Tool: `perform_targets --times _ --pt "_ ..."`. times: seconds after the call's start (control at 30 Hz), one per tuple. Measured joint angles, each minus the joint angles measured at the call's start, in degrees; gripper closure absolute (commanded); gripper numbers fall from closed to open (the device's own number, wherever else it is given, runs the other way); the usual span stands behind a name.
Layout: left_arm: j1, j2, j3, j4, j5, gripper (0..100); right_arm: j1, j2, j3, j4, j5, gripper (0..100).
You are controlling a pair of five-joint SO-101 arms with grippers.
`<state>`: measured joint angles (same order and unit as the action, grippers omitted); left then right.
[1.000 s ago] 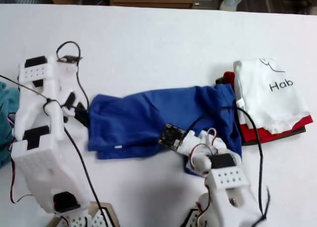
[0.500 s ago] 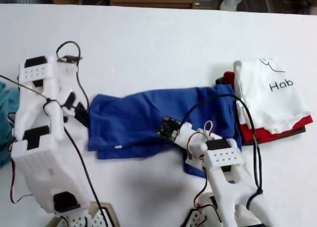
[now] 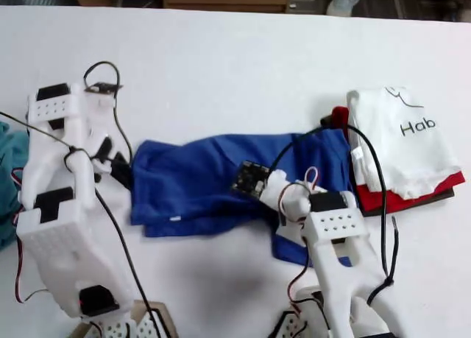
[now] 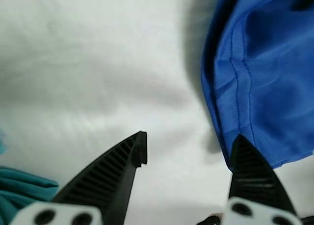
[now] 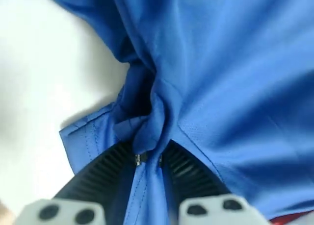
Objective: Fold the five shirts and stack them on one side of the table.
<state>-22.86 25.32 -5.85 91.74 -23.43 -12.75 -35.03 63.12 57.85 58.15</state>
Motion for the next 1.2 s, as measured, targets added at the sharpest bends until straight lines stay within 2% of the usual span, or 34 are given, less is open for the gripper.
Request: perform_targets --times 0.17,0.43,0.83,1.07,1.2 --pt "0.00 0.00 0.00 0.00 0.00 71 0.00 -1.41 0.00 2.29 0.00 97.8" --pt "0.00 0.00 0.00 0.00 0.00 71 -0.35 -18.20 0.88 11.60 0.00 97.8" --pt "0.00 0.00 0.00 0.00 0.00 71 -0.44 -21.80 10.73 11.52 0.09 97.5" --pt "0.00 0.00 0.00 0.00 0.00 71 -0.44 -21.80 10.73 10.20 0.09 75.5" --pt "0.00 0.00 0.00 0.00 0.00 71 -0.44 -21.80 10.73 10.11 0.09 75.2"
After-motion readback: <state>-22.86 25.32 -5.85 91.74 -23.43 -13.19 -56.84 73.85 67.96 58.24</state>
